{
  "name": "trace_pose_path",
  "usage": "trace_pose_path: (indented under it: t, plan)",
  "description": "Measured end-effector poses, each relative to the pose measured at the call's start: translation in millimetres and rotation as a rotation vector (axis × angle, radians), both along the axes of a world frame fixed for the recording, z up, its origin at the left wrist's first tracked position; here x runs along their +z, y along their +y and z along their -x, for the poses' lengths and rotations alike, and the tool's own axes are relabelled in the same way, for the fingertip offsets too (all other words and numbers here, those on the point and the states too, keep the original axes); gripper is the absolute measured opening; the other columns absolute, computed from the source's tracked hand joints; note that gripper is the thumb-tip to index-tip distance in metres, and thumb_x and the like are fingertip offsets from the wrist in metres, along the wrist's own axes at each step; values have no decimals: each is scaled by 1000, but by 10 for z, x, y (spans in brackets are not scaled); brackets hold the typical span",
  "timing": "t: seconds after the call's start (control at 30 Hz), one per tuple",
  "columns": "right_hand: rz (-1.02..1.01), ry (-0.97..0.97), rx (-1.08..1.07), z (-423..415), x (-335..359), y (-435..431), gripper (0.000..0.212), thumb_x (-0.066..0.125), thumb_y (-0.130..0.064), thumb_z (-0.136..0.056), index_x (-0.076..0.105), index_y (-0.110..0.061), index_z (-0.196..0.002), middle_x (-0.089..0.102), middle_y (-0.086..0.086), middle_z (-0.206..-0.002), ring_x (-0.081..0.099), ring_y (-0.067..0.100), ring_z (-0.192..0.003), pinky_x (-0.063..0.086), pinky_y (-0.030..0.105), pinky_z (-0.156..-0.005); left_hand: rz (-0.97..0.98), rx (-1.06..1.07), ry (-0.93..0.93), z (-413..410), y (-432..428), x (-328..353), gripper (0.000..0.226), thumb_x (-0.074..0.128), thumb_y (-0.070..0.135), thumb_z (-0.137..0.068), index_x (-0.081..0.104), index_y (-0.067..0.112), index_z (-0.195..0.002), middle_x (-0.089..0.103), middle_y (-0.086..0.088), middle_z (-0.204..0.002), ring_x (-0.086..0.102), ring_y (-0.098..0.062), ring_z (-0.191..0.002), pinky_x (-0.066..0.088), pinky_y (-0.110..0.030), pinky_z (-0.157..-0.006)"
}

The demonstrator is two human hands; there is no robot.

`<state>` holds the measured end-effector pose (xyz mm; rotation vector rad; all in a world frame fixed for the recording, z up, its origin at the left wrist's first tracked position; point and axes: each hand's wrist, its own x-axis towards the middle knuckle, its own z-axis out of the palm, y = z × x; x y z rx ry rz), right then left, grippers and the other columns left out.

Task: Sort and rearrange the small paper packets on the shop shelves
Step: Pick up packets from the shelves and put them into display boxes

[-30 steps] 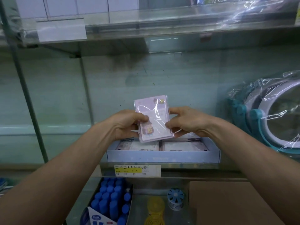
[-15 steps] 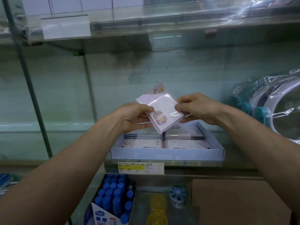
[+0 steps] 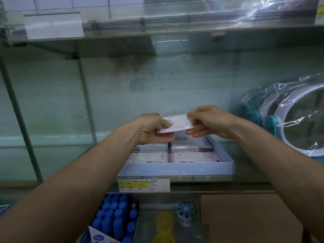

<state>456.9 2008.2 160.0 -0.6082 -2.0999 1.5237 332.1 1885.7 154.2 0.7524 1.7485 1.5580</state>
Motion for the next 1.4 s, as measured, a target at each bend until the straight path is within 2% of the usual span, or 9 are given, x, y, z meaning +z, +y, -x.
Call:
trace_pose_path:
  t: [0.27,0.37,0.5,0.6,0.7,0.83,0.97,1.2,1.4]
  plan:
    - [-887,-111,-15,-82,-228,208,35,66,-13,-86,65,-21,-121,51,3,-124,50,14,-115,36,24,-104,25,24,-100,-17,37,16,18,42,4,-91,52,9,-76,51,-8,-64,44,-15,-53,43,-26,-54]
    - [-924,20,-73,-84,-186,179,17,62,-17,-89,74,-20,-100,70,1,-107,61,19,-101,48,35,-91,69,88,18,-11,81,14,15,50,10,-90,56,8,-76,55,-7,-73,51,-16,-62,48,-29,-61]
    - [-1187,-240,-191,-84,-131,184,17,53,-21,-90,70,-19,-93,68,4,-96,59,29,-92,48,33,-73,70,217,258,34,96,-7,24,64,18,-88,59,9,-110,58,-7,-103,56,-18,-90,50,-35,-80]
    - [-1309,-388,-206,-30,-216,153,17,50,-18,-88,54,-15,-72,64,7,-93,57,32,-89,36,31,-61,79,201,410,-25,84,-28,26,65,14,-87,64,7,-112,58,-6,-104,54,-18,-92,48,-30,-77]
    - [-1345,-484,-170,10,-297,130,14,49,-19,-88,61,-20,-82,66,6,-105,57,31,-96,30,28,-64,95,166,550,-61,78,-45,20,64,6,-86,69,4,-105,58,-1,-87,49,-7,-66,41,-16,-54]
    - [-1158,-606,-70,5,-273,165,34,52,-36,-91,60,-30,-123,58,-2,-129,54,23,-115,40,27,-83,170,142,632,-60,69,-57,22,66,6,-86,68,6,-108,59,-1,-88,48,-8,-62,38,-11,-46]
    - [-1014,-652,21,-3,-255,151,48,60,-49,-83,57,-30,-127,55,-4,-132,53,19,-115,43,33,-98,257,110,699,-62,103,-121,27,67,6,-84,67,5,-110,58,-4,-78,44,-9,-56,32,-8,-36]
    - [-998,-665,17,-26,-294,196,40,62,-39,-85,61,-28,-124,59,-3,-126,55,18,-108,45,30,-93,498,51,947,-66,272,-279,28,70,24,-79,71,20,-107,67,2,-111,58,-21,-105,43,-37,-101]
    - [-1027,-631,-22,39,-349,201,34,60,-31,-87,63,-30,-121,56,-4,-130,54,18,-112,46,32,-94,545,98,1099,-42,349,-329,23,63,19,-81,72,25,-101,67,5,-112,56,-21,-107,39,-42,-103]
